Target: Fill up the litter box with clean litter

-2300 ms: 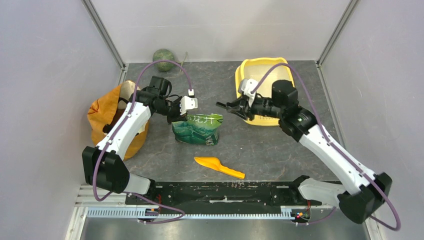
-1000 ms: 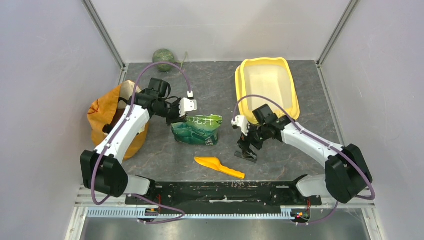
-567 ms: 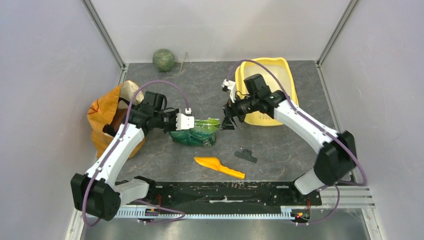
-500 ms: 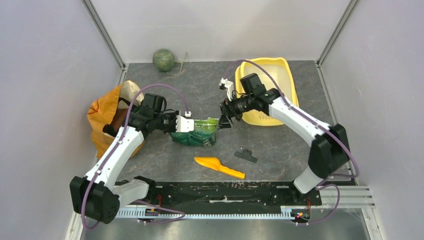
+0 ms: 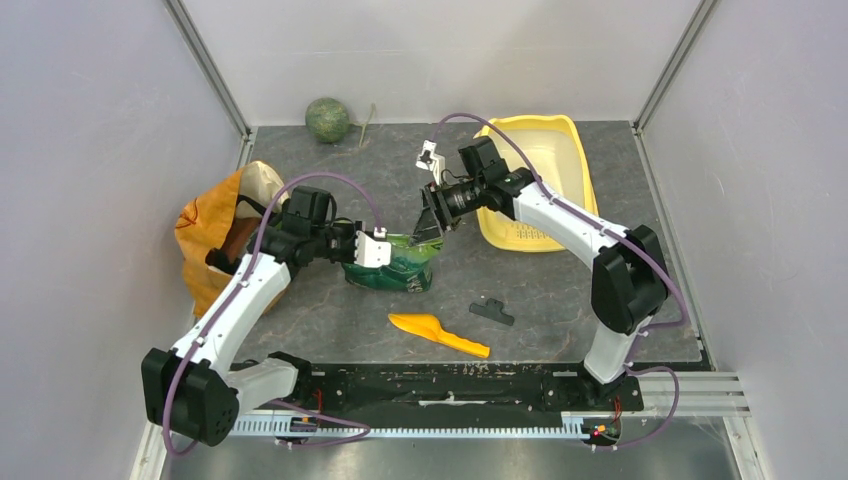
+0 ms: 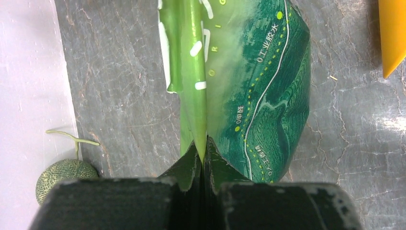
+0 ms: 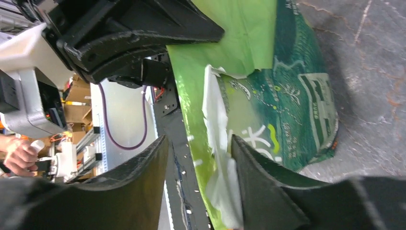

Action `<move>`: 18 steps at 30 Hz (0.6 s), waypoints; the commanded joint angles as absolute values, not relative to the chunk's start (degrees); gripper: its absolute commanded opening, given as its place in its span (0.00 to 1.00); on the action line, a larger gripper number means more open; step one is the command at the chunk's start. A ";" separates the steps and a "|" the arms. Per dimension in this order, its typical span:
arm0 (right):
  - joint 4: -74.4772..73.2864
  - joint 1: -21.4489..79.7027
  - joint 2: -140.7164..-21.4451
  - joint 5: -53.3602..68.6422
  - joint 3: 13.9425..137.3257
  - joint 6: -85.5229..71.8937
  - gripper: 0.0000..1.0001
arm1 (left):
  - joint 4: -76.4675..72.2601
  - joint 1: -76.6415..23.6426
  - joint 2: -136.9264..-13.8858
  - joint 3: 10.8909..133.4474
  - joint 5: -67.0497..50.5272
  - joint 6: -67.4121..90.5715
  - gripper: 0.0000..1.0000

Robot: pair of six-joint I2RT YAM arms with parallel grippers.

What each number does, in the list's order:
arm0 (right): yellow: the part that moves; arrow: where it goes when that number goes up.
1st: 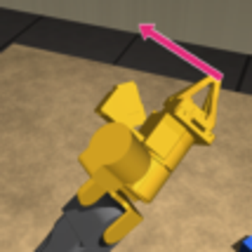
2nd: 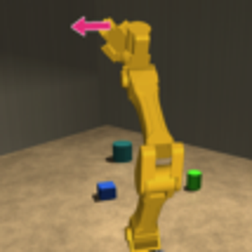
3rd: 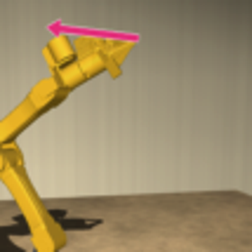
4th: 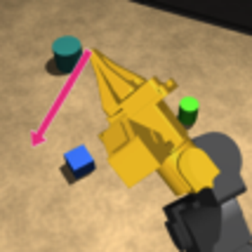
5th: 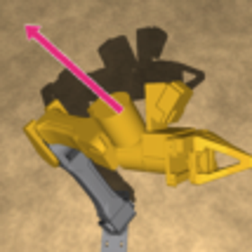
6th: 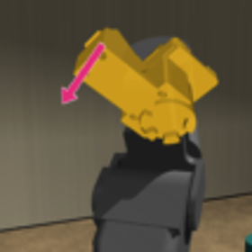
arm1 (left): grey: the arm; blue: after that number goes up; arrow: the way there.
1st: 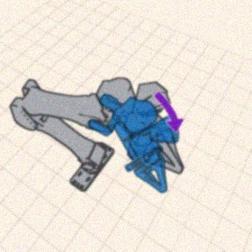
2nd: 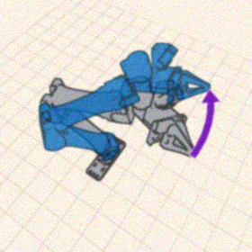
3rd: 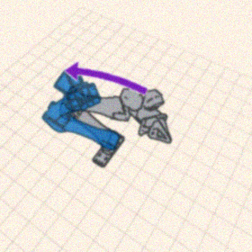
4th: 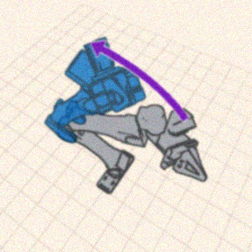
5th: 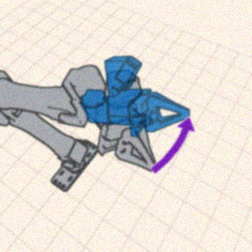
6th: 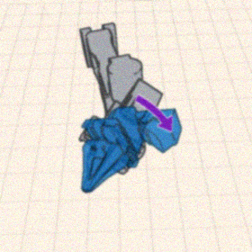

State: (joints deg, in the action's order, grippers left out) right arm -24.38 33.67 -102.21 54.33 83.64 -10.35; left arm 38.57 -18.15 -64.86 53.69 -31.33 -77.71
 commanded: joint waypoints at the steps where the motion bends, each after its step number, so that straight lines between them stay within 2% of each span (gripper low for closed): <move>1: -22.12 34.53 -103.92 58.03 86.79 -11.91 0.52 | 30.52 -19.45 -63.24 54.76 -33.98 -81.36 0.02; 4: -22.88 34.65 -104.65 58.40 87.14 -11.60 0.41 | 30.29 -19.71 -63.13 54.71 -33.36 -81.47 0.02; 6: -23.51 34.71 -104.89 58.70 87.27 -11.60 0.41 | 29.52 -19.84 -63.06 54.58 -32.88 -81.04 0.02; 8: -25.29 34.76 -105.39 58.40 87.74 -10.77 0.49 | 28.75 -19.78 -63.03 54.34 -32.11 -80.24 0.02; 9: -26.60 34.75 -105.65 58.19 88.01 -9.96 0.44 | 28.27 -19.85 -62.97 54.17 -31.83 -79.73 0.02; 11: -27.96 34.78 -105.82 58.32 88.15 -8.18 0.21 | 28.27 -19.83 -62.60 53.76 -31.49 -79.78 0.02; 13: -27.95 34.78 -105.43 57.38 88.36 -7.37 0.04 | 29.12 -19.86 -62.13 53.53 -30.98 -79.35 0.04; 14: -27.97 34.80 -105.26 56.73 88.81 -7.21 0.00 | 29.95 -19.94 -61.83 53.73 -30.54 -78.80 0.12; 16: -28.03 34.72 -104.88 55.85 89.71 -6.53 0.00 | 31.94 -19.90 -61.31 55.28 -29.37 -74.97 0.28; 18: -28.13 34.75 -104.15 54.88 90.16 -5.53 0.00 | 35.45 -19.86 -61.62 59.30 -27.53 -65.87 0.38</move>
State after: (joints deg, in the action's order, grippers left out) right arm -26.94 34.65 -105.65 56.64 86.80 -8.32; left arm 35.83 -19.55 -63.75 52.88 -29.21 -76.82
